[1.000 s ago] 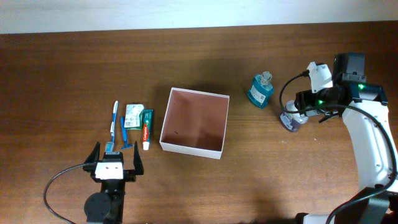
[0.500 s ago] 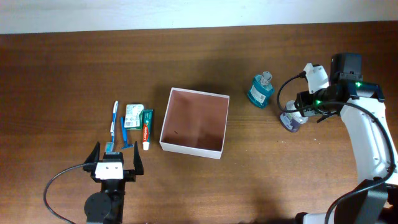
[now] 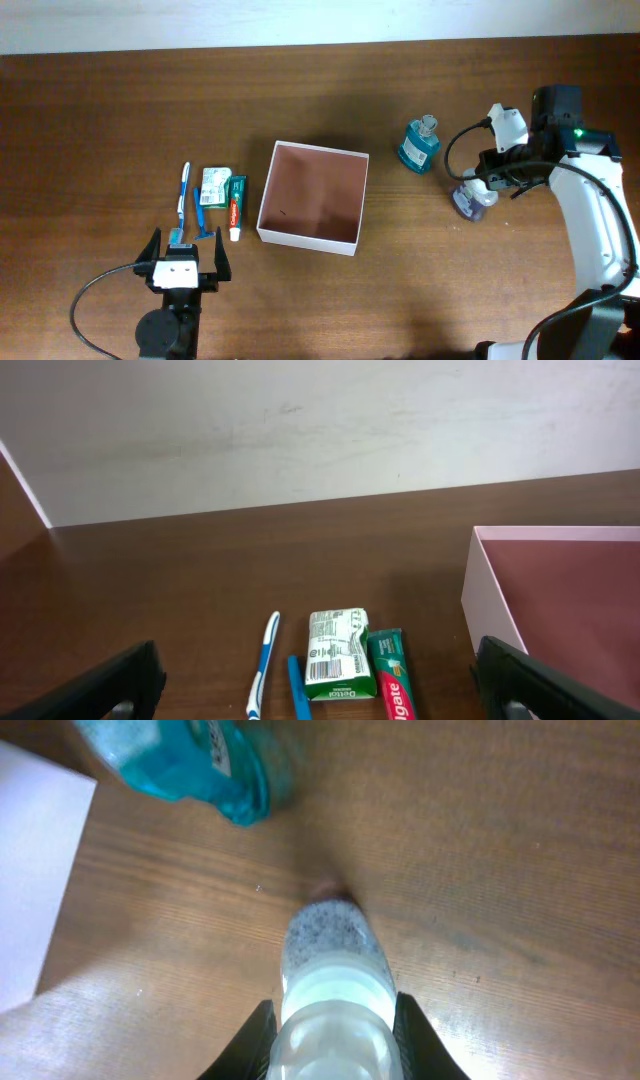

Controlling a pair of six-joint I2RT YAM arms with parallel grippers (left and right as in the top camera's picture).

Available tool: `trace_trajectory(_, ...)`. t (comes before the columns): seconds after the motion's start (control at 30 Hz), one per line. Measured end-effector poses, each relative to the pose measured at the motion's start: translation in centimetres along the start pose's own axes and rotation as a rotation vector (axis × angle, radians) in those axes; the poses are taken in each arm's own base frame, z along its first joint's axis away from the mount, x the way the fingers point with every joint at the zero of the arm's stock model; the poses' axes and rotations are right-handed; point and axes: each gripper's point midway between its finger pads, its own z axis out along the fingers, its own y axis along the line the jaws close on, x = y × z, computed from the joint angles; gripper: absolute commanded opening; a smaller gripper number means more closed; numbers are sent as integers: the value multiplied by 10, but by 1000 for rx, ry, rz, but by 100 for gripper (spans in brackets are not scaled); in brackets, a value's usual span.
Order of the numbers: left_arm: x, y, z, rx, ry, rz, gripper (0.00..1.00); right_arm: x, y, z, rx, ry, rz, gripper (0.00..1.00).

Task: Pack container
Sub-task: 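Reach the right gripper to the purple soap pump bottle and grasp it, then lift the soap bottle and carry it over the pink box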

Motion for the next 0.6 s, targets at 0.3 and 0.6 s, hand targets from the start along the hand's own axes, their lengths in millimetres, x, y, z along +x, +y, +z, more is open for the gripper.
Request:
trace_trajectory(0.3,0,0,0,0,0,0,99,-22,15,-57,-5,-12,-12,4)
trace_trajectory(0.6,0,0,0,0,0,0,100,-52,91,-79,-76,-68,-104,4)
